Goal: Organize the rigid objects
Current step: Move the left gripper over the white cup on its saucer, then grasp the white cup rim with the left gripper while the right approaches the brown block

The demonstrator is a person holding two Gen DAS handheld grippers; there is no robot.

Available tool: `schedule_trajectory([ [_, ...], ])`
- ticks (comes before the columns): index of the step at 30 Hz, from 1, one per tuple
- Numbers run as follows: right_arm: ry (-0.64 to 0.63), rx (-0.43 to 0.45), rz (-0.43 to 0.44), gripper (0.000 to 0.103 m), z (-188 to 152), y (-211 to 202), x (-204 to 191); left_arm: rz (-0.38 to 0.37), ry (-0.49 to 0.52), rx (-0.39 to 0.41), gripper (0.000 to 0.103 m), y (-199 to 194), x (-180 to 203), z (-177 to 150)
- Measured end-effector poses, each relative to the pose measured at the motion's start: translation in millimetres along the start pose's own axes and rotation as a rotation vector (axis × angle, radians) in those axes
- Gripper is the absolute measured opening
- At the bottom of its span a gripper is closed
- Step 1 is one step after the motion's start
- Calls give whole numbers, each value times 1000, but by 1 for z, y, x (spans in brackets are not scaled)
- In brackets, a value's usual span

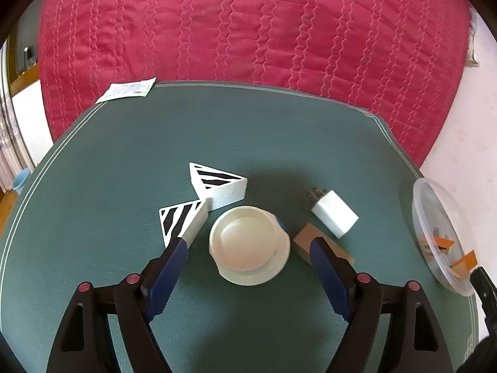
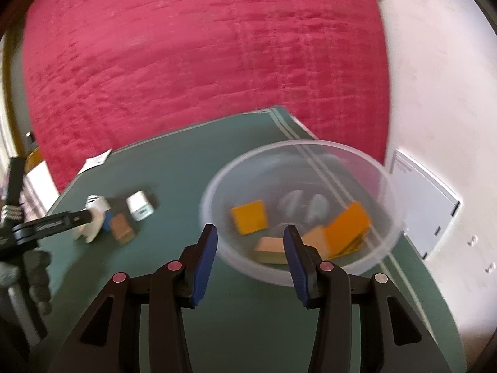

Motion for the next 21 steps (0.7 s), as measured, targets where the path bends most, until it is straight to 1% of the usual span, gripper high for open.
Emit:
schedule_trajectory([
  [9,-96,-61,90,46,-13,10,-48,-8,-18,-18,84,14,-8,3],
  [16,-130,-99,119,46,-19,19,-68,-22,-28,-20,84,21,-12,7],
  [19,-142,-117,129,46,-21,24,-75,-31,-25,-23,79,23,-12,6],
  [21,-148,-125,133,46,-22,26,-79,-39,-23,-28,72,24,-12,6],
])
Point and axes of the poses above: each gripper's, at about its wrist camera, not at the fingertips, and y roughly the way its jaws point, x to its right, z to its top, the point moved 6 cm from there along y, roughly the way its jaws point, and after that the axes turned 12 degrees about -x, right-handed, at the moved point
